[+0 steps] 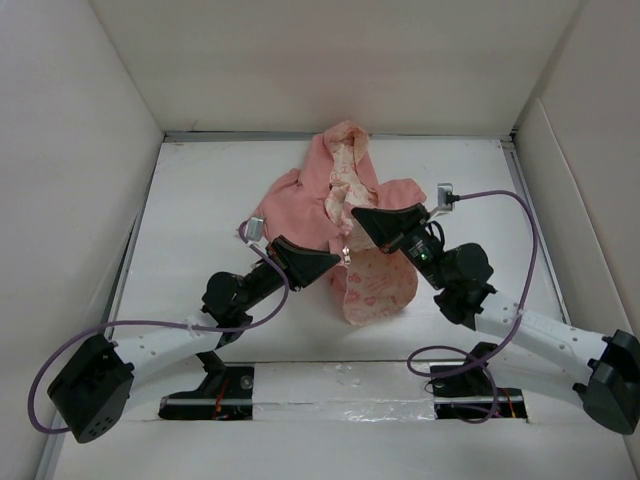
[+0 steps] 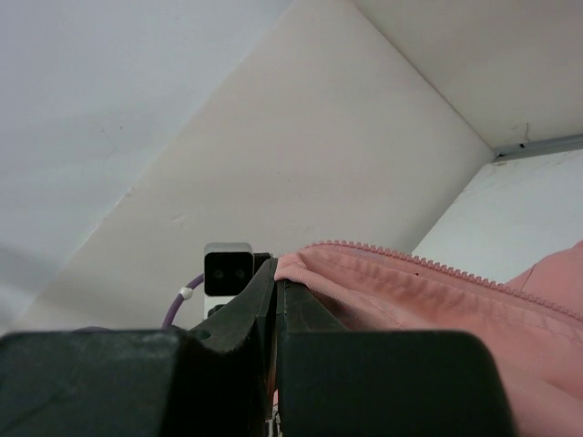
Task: Zip up the jacket
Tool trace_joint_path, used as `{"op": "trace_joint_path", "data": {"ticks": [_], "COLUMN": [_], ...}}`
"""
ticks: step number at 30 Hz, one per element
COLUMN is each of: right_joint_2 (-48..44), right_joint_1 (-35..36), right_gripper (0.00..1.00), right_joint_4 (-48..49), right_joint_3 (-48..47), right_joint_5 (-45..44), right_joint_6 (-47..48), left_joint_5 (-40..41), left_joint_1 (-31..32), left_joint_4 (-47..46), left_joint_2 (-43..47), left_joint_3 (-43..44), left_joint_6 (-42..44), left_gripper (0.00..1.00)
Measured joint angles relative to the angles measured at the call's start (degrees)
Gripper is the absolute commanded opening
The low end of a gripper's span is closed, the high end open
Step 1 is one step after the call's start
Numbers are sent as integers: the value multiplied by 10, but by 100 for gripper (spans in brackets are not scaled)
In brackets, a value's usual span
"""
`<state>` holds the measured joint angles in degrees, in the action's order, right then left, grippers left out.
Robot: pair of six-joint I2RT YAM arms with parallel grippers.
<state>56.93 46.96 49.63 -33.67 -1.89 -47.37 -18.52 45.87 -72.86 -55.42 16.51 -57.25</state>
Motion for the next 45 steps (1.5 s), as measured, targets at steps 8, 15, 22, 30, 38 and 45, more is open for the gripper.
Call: {"op": "trace_joint_path", "data": {"ticks": [8, 15, 22, 30, 38, 45], "right_joint_2": [-19, -13, 9, 12, 3, 12], "right_joint_1": [0, 0, 4, 4, 4, 4], "right_gripper": [0, 0, 0, 0, 0, 0], "right_joint_4": [-17, -29, -27, -20, -10, 11], "right_joint_3": [1, 2, 2, 6, 10, 17], "right_joint_5": [6, 33, 49, 49, 37, 34], "right_joint_6": [6, 9, 9, 9, 10, 7], "left_joint_5": [-1, -12, -34, -45, -46, -46], "left_joint_1": [-28, -70, -70, -70, -70, -70], "left_joint_4": [-1, 0, -2, 1, 3, 3], "left_joint_2": [0, -1, -33, -64, -48, -35], "left_joint_3": [3, 8, 34, 34, 34, 34], "left_joint_6": [-5, -18, -36, -68, -74, -78], "left_gripper": [0, 0, 0, 0, 0, 0]}}
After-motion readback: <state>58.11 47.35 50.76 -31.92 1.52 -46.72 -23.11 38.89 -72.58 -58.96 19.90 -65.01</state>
